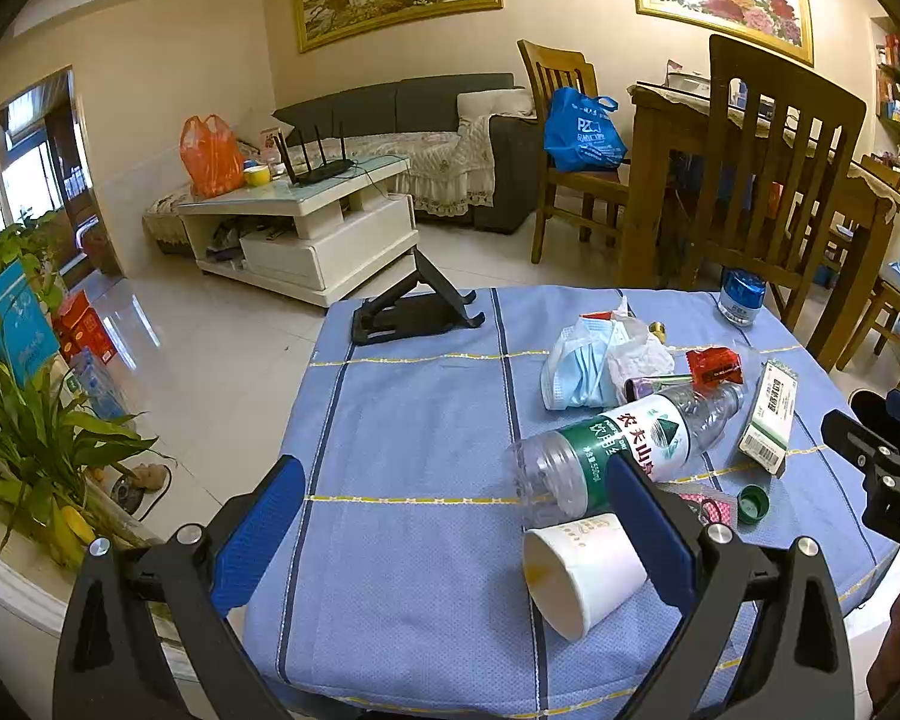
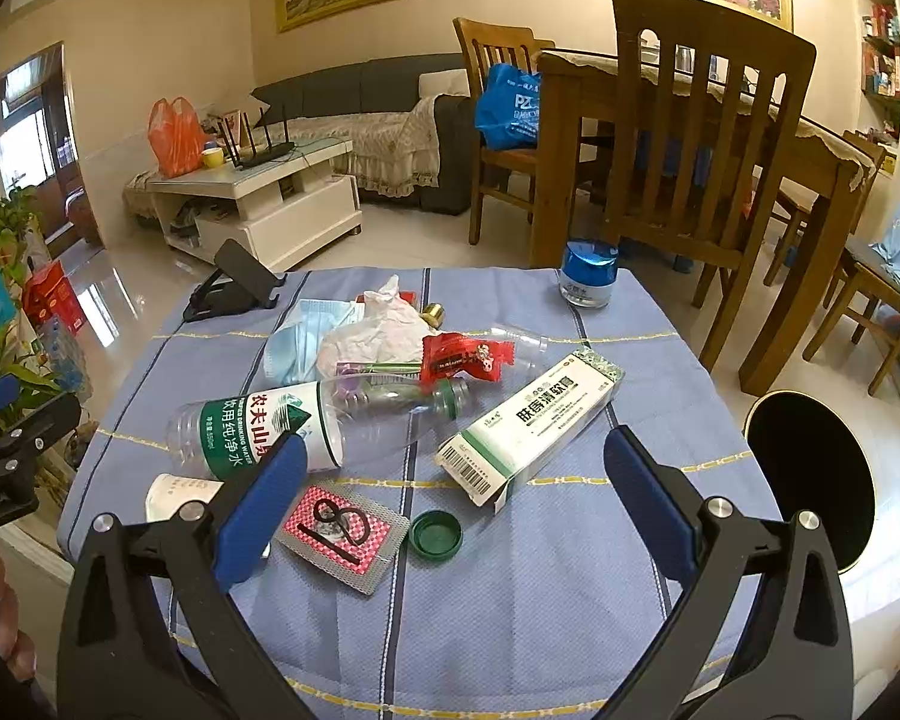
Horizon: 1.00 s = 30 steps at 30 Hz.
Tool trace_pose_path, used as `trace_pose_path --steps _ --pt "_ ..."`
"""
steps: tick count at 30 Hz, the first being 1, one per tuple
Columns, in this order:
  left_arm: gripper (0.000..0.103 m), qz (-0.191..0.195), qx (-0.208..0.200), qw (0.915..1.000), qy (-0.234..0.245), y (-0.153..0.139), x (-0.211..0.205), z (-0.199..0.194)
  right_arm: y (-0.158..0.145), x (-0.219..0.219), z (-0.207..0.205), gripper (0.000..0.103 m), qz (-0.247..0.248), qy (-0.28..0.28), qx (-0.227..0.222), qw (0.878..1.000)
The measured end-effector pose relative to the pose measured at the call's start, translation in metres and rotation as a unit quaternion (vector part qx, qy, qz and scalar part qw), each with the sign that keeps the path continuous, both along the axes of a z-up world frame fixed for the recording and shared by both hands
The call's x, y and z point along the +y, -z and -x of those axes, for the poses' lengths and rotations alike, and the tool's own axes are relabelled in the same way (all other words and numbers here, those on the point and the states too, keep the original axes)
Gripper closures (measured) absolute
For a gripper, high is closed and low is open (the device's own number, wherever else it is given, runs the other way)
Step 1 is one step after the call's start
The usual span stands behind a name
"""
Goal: Collect trash
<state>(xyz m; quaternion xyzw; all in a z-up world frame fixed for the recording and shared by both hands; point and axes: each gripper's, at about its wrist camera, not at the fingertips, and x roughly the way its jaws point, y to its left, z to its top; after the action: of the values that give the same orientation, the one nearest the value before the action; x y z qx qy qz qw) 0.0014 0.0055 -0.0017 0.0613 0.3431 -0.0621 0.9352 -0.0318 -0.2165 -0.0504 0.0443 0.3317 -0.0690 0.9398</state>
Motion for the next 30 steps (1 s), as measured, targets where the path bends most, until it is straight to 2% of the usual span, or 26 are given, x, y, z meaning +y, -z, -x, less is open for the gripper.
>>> trace_pose_path --steps 17,30 --pt "0.006 0.002 0.005 1.0000 0.005 0.001 -0.001 -0.002 -0.002 0.001 -0.002 0.005 0.000 -0.007 -0.002 1.000" --pt "0.006 0.004 0.004 1.0000 0.004 -0.001 0.002 0.000 -0.002 0.013 0.000 0.005 0.005 -0.034 -0.005 0.999"
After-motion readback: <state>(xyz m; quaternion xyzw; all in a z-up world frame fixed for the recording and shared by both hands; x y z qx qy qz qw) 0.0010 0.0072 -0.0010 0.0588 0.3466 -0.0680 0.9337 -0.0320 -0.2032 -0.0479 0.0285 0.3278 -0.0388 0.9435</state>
